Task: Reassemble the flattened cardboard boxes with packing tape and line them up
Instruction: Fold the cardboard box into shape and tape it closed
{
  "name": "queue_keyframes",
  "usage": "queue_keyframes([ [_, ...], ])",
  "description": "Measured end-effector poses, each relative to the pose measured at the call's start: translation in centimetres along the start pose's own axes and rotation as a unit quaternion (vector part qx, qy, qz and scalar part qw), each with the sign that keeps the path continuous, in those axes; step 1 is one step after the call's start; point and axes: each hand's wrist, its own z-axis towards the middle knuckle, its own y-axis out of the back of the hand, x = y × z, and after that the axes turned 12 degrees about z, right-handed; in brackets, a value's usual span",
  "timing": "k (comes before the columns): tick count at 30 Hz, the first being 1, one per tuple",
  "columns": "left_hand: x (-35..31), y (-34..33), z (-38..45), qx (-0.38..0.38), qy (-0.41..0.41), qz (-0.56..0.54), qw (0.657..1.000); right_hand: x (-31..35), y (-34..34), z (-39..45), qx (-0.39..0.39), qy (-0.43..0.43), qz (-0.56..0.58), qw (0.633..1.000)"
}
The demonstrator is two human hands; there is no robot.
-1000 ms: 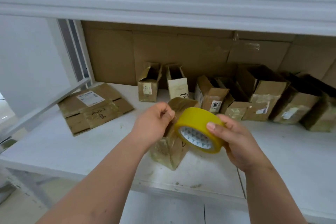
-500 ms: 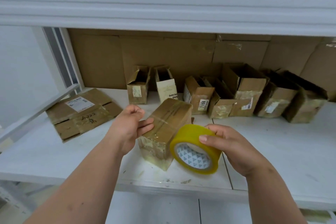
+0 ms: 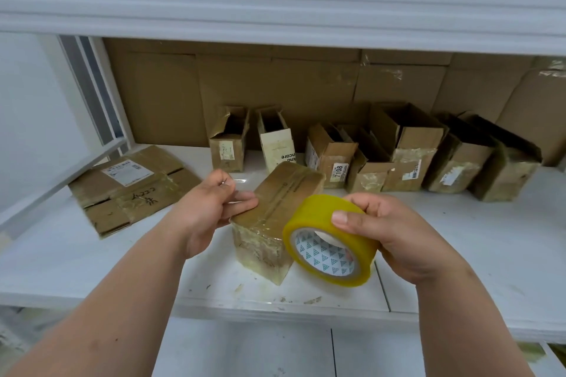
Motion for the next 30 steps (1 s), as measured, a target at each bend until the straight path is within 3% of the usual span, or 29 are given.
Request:
queue_keyframes([
  [5,1.8,1.0,-0.2,0.009,-0.008,-0.079,0.997,-0.7,-1.3,0.6,-0.003,-0.031,-0.029,0.999],
  [17,4.8,0.7,0.3,-0.057,-0.041,-0.120,0.990,-1.1,-0.6,0.7,0.006,-0.012,-0.029,0.999],
  [24,5.1,-0.1,0.2,-0.096,-0.014,-0.214,0.972,-2.5,-1.0,0.5,-0.046,-0.065,-0.090,0.993],
  [30,5.0,0.3,0.1,-0.082,-0.007,-0.236,0.968,-2.4,-1.1,0.7,-0.069,-0.073,-0.098,0.990],
])
